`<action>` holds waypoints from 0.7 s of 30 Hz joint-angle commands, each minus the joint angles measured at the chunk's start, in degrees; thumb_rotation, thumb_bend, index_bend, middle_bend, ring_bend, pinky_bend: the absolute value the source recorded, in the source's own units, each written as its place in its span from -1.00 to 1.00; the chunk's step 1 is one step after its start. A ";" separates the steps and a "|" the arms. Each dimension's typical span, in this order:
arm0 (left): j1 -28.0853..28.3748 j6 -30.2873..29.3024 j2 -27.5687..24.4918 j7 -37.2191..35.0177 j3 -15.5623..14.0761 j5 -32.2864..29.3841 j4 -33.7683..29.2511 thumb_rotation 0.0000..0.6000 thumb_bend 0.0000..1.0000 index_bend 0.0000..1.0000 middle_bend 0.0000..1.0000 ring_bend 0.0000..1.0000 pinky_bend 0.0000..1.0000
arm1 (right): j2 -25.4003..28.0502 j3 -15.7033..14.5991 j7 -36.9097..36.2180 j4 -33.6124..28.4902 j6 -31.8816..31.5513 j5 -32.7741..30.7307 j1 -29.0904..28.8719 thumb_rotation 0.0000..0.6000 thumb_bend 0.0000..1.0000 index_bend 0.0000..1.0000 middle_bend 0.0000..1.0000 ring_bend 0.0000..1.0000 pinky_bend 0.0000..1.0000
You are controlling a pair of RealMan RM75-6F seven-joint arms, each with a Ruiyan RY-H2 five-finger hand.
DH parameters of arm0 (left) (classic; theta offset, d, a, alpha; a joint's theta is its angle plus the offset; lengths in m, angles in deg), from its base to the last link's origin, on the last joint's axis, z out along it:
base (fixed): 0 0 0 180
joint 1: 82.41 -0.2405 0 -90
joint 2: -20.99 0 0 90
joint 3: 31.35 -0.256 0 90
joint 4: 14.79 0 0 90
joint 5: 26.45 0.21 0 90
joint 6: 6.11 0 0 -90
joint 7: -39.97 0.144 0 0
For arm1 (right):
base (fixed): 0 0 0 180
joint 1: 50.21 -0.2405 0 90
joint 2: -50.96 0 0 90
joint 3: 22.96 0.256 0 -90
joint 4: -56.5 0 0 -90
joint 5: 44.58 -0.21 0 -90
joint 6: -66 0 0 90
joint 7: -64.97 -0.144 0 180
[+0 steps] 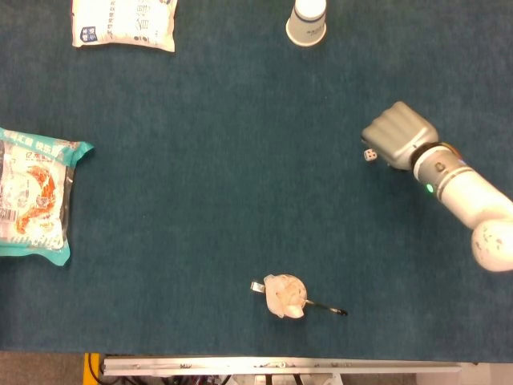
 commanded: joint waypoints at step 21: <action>-1.74 -2.54 -1.96 -1.35 0.68 -0.63 -0.98 1.00 0.02 -0.19 -0.34 -0.55 -0.28 | -5.20 -3.07 -1.19 3.20 -0.14 -3.87 -5.43 1.00 1.00 -0.10 1.00 0.95 0.91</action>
